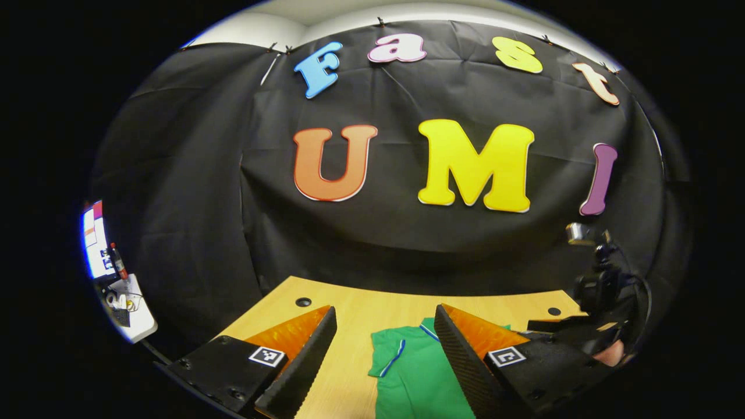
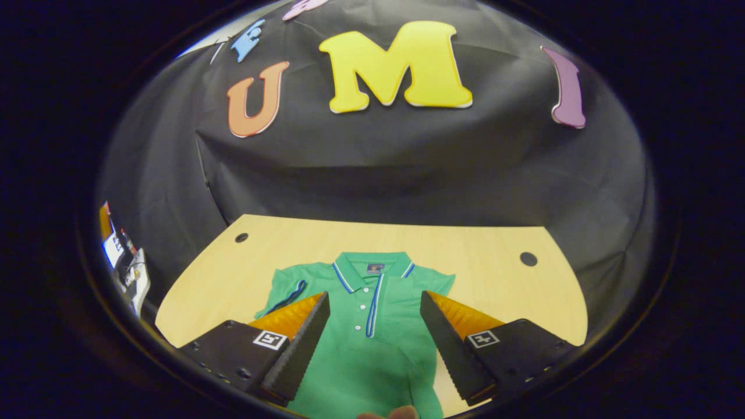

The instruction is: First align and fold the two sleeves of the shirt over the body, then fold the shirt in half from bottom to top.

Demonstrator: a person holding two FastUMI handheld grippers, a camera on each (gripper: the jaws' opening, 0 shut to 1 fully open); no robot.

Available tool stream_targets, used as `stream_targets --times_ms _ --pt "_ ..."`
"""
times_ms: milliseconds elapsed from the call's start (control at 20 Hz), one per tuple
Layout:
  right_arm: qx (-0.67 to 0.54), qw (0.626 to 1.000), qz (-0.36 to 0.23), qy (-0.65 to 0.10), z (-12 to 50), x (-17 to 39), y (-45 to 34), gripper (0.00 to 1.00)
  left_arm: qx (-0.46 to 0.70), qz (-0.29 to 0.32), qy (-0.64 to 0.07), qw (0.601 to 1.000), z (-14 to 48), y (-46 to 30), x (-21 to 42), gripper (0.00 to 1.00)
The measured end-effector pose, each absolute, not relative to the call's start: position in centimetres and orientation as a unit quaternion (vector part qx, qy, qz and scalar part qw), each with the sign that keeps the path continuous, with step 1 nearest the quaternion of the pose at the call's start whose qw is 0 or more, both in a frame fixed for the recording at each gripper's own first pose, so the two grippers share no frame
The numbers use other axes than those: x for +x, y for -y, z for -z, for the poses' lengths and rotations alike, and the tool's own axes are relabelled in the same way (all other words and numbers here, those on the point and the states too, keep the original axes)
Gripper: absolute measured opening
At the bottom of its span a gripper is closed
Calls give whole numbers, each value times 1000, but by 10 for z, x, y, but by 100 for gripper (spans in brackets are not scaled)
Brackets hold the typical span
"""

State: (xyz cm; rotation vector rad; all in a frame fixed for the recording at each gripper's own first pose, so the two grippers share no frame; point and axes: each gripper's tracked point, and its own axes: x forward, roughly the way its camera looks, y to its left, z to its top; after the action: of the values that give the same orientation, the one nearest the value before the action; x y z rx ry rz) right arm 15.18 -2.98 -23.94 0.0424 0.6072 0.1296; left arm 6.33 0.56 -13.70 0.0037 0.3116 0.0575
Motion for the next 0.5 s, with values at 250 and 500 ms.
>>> stream_targets --times_ms 250,500 --pt "-14 969 -58 -241 175 106 44 96 23 27 -199 979 208 3 87 100" --pt "-30 975 -44 -214 143 71 58 96 31 27 -252 967 281 -8 119 100"
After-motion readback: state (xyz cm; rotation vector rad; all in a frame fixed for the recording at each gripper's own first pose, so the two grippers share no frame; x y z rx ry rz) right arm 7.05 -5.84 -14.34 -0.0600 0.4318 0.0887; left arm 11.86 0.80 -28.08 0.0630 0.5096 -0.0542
